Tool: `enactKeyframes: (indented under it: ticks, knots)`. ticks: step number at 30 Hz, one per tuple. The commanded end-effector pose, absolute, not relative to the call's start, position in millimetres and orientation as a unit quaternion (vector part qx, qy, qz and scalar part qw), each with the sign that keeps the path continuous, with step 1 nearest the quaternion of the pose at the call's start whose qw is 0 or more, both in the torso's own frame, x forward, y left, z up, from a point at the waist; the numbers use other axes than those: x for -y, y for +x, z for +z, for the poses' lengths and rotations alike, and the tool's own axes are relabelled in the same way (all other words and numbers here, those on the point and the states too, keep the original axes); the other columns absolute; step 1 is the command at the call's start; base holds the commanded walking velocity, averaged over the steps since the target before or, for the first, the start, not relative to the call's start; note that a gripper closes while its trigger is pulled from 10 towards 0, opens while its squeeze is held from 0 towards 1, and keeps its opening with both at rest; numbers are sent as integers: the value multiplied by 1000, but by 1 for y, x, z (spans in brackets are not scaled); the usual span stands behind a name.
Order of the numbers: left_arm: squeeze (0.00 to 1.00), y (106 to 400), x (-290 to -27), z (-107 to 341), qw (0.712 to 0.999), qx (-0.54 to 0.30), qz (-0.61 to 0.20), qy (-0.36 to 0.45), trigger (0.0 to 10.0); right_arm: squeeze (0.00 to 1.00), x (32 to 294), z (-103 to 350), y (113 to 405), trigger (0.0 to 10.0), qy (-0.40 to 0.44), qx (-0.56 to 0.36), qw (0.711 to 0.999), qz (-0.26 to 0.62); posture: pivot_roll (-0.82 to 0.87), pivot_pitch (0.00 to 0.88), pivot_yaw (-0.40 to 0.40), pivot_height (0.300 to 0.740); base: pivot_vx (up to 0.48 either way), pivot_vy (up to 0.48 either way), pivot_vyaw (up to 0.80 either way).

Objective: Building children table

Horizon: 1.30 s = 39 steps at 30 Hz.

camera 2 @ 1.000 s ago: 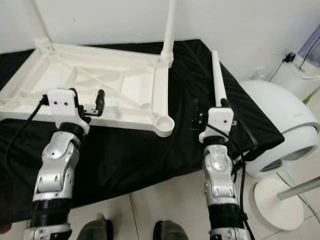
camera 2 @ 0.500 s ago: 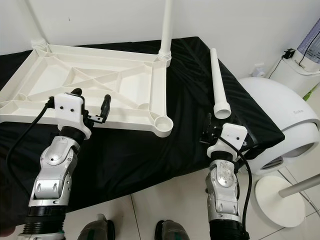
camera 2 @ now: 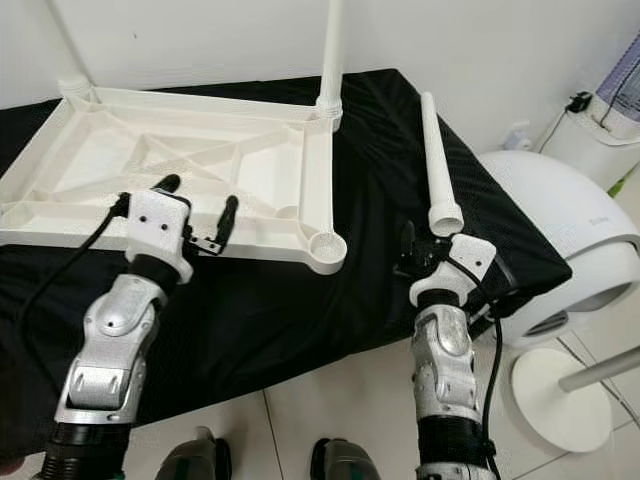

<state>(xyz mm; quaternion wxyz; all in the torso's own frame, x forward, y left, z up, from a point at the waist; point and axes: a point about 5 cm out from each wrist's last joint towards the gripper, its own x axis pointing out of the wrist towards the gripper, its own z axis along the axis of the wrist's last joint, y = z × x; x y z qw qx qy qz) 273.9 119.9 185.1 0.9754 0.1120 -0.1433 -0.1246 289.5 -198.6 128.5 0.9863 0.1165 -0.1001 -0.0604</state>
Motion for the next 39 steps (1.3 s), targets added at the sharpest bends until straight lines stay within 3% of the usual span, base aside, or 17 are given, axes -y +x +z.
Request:
enactKeyframes:
  ticks: [1,5,12,39]
  knots:
    - [0,273,-120,186,975,142,-119,119,10000,0,203,124,293,10000,128,87,986,-66,31,113,-6,740,0,0,0]
    - [0,274,-118,194,972,151,-124,133,10000,0,215,135,310,10000,147,95,982,-70,43,118,-12,740,0,0,0]
    - [0,273,-117,200,970,154,-129,138,10000,0,224,137,315,10000,156,96,980,-77,44,136,-13,740,0,0,0]
    - [0,271,-119,209,965,149,-146,161,10000,0,227,122,320,10000,210,79,972,-76,53,177,14,740,0,0,0]
